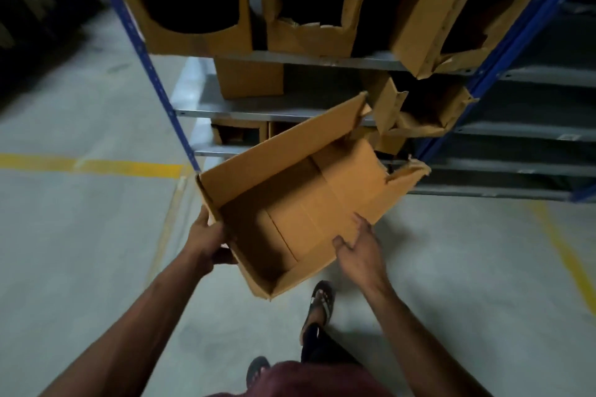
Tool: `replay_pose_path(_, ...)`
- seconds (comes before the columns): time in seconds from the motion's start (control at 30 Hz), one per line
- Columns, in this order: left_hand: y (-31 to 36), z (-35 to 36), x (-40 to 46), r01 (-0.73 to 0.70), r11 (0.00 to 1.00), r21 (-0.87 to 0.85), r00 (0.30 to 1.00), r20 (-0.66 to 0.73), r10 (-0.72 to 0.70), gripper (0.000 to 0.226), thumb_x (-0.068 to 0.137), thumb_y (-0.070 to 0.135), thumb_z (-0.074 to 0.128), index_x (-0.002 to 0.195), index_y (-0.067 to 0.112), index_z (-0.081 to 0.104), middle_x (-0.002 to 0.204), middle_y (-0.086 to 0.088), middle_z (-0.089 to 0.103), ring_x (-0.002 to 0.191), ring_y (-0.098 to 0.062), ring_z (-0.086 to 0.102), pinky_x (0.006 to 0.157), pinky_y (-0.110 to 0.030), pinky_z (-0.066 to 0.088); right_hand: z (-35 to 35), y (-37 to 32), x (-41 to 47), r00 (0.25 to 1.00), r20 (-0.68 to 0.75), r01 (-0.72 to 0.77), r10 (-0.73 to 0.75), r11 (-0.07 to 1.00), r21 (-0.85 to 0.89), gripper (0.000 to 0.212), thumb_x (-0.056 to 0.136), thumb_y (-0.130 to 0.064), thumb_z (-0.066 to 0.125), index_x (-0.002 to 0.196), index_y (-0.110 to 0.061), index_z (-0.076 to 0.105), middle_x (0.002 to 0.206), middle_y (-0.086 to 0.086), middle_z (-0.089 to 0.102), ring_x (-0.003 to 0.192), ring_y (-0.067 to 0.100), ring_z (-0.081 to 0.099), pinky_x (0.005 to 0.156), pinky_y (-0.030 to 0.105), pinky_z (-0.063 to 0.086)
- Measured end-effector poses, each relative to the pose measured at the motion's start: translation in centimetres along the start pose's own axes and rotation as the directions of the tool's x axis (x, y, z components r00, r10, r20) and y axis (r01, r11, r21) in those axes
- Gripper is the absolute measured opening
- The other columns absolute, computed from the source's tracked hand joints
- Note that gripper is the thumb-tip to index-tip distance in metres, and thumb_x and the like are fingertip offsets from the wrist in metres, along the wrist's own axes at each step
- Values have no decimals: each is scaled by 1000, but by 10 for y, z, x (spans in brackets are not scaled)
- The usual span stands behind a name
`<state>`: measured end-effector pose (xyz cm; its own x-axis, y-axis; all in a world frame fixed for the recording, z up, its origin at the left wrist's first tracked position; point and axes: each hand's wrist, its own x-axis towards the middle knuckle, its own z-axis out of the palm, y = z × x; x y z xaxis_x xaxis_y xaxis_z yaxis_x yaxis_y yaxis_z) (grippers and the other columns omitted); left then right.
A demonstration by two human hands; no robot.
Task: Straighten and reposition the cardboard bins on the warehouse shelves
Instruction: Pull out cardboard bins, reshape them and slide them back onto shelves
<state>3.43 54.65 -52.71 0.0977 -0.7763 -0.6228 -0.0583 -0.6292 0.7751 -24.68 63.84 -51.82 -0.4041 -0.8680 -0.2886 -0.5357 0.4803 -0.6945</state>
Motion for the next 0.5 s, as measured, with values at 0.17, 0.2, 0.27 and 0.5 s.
replay_pose_path(0.17, 29, -41, -31, -127, 970, 207, 992, 24, 124, 73, 92, 0, 52, 154, 38, 48, 87, -21, 75, 62, -39, 72, 55, -49, 62, -6, -49, -10, 951, 116, 308, -285, 892, -331, 61, 96, -34, 63, 153, -27, 44, 163, 5, 35, 149, 29, 32, 118, 35, 31)
replay_pose_path(0.2, 36, -46, -35, -162, 954, 251, 987, 36, 158, 74, 90, -2, 50, 152, 39, 51, 88, -22, 75, 66, -41, 73, 57, -51, 63, -6, -61, -8, 935, 110, 353, -337, 858, -372, 67, 95, -36, 65, 157, -29, 38, 167, 8, 29, 153, 30, 26, 121, 38, 29)
replay_pose_path(0.27, 48, -50, -44, -231, 919, 320, 972, 47, 228, 70, 89, 4, 52, 148, 41, 54, 91, -19, 77, 74, -43, 76, 59, -57, 64, -6, -87, -1, 903, 79, 408, -422, 786, -465, 83, 94, -40, 67, 163, -32, 21, 173, 10, 9, 159, 31, 6, 125, 49, 22)
replay_pose_path(0.5, 74, -35, -73, -435, 740, 514, 889, 115, 443, 53, 100, 27, 62, 150, 45, 54, 86, -8, 78, 68, -27, 77, 52, -42, 63, -30, -167, 31, 869, 164, 413, -467, 502, -760, 99, 92, -38, 72, 164, -34, 4, 170, 15, 18, 157, 38, 13, 124, 65, 16)
